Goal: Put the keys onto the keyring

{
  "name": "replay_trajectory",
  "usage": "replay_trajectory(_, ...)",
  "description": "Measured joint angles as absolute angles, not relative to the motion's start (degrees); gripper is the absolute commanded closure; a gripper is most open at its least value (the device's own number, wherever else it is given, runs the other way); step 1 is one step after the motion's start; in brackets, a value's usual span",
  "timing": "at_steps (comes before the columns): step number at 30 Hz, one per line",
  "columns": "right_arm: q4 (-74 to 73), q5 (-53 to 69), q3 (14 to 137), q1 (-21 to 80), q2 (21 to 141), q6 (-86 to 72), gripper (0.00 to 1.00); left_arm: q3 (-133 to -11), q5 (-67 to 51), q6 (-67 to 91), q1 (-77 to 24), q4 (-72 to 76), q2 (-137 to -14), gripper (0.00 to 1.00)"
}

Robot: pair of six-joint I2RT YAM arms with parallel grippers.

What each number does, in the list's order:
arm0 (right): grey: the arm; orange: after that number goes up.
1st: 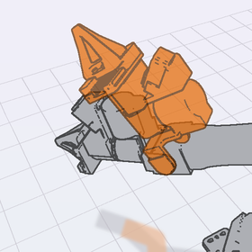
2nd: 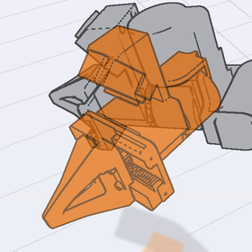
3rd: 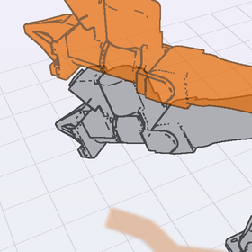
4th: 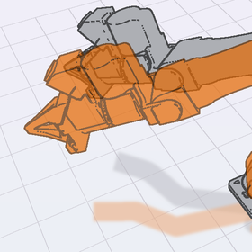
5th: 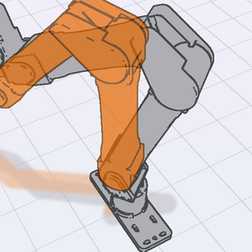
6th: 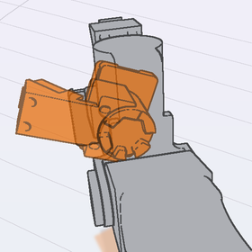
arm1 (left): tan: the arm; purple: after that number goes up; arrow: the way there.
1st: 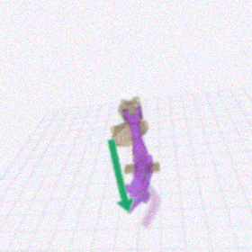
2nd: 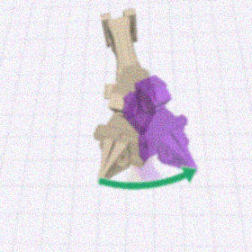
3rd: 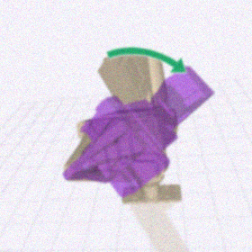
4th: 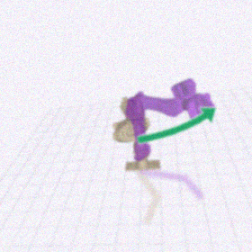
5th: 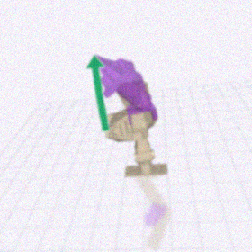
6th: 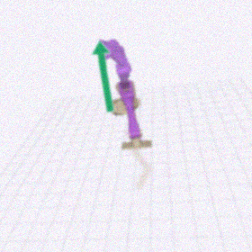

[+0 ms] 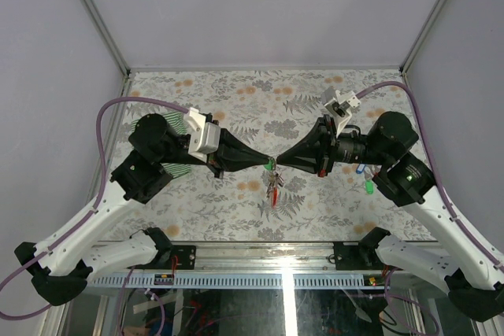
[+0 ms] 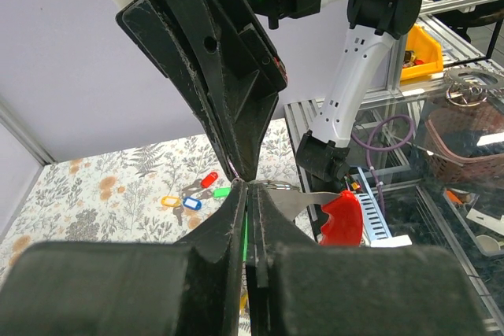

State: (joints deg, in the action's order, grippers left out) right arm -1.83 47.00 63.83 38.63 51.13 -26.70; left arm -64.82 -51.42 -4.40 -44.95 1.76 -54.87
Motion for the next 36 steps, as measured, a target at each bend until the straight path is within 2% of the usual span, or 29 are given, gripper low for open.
replay_trajectory(36,5.9,43.0,61.9,38.6,50.5,-34.1,1.0,-64.8,-51.1,-4.4,-44.9,2.7,-56.0,1.0)
